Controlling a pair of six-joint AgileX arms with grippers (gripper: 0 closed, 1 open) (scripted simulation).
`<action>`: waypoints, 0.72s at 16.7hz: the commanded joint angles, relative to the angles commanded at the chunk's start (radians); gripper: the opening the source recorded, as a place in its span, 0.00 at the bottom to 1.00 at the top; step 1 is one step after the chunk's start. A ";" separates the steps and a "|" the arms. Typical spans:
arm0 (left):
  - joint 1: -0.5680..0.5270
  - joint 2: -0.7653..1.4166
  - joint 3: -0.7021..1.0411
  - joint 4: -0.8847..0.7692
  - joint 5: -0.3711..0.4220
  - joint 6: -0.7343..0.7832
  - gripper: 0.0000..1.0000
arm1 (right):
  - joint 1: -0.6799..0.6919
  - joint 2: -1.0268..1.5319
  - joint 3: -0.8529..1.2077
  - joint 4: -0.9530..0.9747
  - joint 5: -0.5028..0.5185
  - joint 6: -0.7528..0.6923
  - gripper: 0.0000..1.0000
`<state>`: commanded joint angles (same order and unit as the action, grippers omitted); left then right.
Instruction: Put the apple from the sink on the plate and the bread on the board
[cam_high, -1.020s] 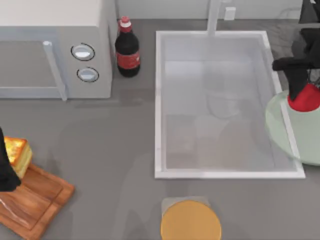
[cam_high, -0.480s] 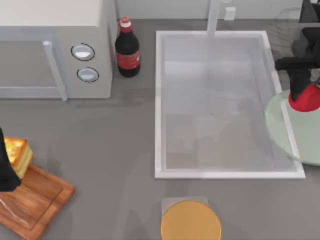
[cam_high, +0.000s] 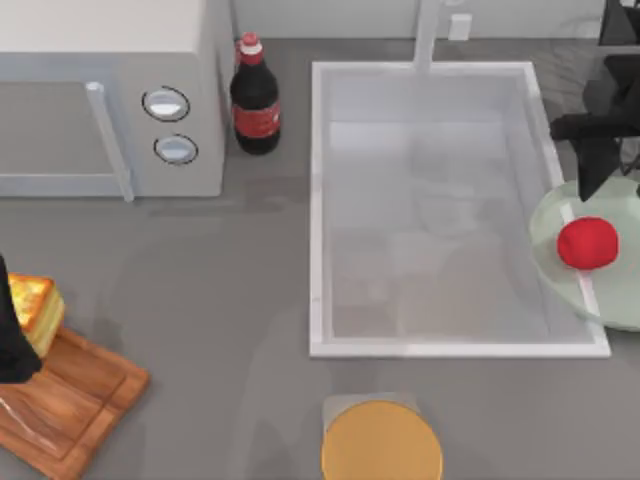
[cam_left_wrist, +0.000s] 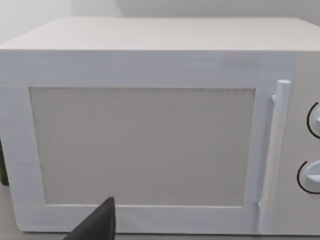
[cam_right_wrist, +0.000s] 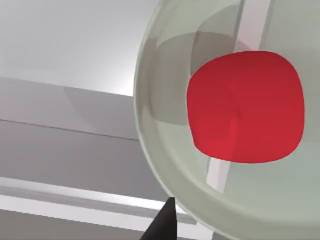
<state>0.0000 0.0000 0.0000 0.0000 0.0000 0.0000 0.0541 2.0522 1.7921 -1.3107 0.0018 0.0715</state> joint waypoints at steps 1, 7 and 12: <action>0.000 0.000 0.000 0.000 0.000 0.000 1.00 | 0.000 0.000 0.000 0.000 0.000 0.000 0.90; 0.000 0.000 0.000 0.000 0.000 0.000 1.00 | 0.000 0.000 0.000 0.000 0.000 0.000 1.00; 0.000 0.000 0.000 0.000 0.000 0.000 1.00 | 0.074 0.019 0.000 -0.001 -0.069 -0.054 1.00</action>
<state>0.0000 0.0000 0.0000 0.0000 0.0000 0.0000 0.1278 2.0711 1.7919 -1.3118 -0.0673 0.0171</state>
